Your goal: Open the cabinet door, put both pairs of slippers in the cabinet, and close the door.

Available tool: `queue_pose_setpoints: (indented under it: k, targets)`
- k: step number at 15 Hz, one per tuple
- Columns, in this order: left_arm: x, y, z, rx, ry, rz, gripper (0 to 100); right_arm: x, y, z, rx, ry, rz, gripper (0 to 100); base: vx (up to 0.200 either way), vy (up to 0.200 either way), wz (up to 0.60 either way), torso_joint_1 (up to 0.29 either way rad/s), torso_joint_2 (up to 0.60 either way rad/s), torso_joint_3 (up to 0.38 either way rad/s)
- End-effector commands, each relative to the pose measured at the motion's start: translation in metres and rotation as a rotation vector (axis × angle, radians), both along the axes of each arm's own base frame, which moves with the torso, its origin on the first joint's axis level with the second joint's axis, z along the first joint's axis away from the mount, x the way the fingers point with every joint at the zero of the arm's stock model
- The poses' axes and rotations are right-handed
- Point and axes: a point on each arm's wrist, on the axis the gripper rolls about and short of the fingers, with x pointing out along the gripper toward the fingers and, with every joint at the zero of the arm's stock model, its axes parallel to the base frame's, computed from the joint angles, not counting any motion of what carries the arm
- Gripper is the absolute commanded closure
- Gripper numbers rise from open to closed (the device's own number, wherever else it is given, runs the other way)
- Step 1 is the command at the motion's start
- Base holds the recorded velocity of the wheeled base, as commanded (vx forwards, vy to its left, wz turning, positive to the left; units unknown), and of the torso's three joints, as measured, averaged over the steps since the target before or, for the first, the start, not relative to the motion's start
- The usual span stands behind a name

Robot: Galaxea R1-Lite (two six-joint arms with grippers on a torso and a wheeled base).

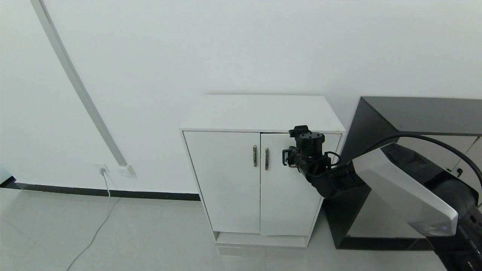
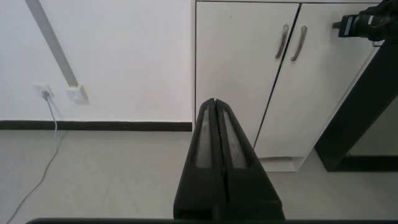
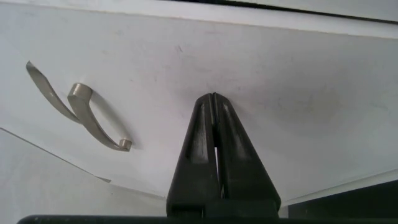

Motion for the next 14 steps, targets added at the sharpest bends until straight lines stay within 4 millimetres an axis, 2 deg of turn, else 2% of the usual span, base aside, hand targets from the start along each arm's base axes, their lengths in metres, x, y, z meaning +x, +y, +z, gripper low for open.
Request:
queue_pose_setpoints:
  k: [1, 14]
  targets:
    - [0.0001, 0.0, -0.0001, 0.001, 0.002, 0.0, 100, 0.0021, -0.0005, -0.0023, -0.001, -0.001, -0.004, 100, 0.0, 0.0, 0.0, 0.0, 0.0, 0.0]
    - [0.0001, 0.0, -0.0001, 0.001, 0.002, 0.0, 100, 0.0119, -0.0034, 0.0007, 0.01, -0.029, -0.017, 100, 0.0, 0.0, 0.0, 0.0, 0.0, 0.0]
